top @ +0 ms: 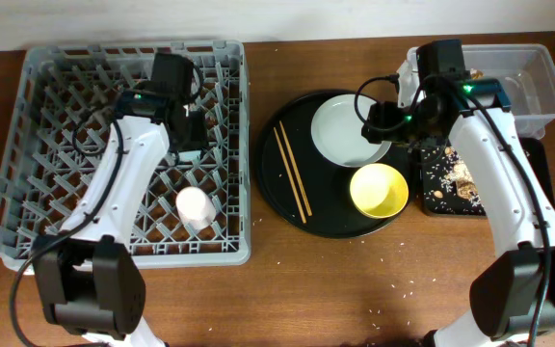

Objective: Sort waste into correct bins and load items into the dishwasher rack
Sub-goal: 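Place the blue cup into the dish rack with the left gripper, then move the right arm aside and grasp the yellow bowl with the left gripper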

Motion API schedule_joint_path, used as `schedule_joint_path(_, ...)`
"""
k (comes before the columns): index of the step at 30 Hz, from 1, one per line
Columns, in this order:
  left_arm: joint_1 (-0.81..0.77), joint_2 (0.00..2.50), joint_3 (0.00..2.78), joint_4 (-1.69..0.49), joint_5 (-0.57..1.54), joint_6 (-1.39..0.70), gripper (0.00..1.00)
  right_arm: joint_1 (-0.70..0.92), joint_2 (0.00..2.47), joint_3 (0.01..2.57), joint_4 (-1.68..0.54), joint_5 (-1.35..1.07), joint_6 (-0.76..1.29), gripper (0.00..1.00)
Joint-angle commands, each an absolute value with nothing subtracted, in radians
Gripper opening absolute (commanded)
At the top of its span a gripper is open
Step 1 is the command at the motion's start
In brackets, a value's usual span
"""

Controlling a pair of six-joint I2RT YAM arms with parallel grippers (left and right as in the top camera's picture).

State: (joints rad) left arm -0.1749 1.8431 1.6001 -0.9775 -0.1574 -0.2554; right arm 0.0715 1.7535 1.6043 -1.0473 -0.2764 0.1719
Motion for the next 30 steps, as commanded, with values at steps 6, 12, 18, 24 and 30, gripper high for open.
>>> schedule_joint_path(6, -0.177, 1.840, 1.459, -0.841, -0.150, -0.266, 0.87, 0.073, 1.761, 1.608, -1.063, -0.260, 0.161, 0.70)
schedule_joint_path(12, -0.177, 1.838, 1.589, -0.943, -0.031, -0.265, 0.98, 0.072, 1.761, 1.608, -1.063, -0.260, 0.161, 0.91)
schedule_joint_path(18, -0.369, 1.842, 1.650, -0.973, 0.171, -0.309, 0.82, 0.072, 1.761, 1.608, -1.060, -0.261, 0.166, 0.98)
schedule_joint_path(24, -0.672, 2.006, 1.650, -0.771, 0.063, -0.524, 0.82, -0.052, 1.719, 1.612, -1.050, -0.315, 0.244, 0.99)
schedule_joint_path(30, -0.741, 2.161, 1.650, -0.568, 0.207, -0.553, 0.61, -0.138, 1.721, 1.611, -1.098, -0.309, 0.241, 0.99)
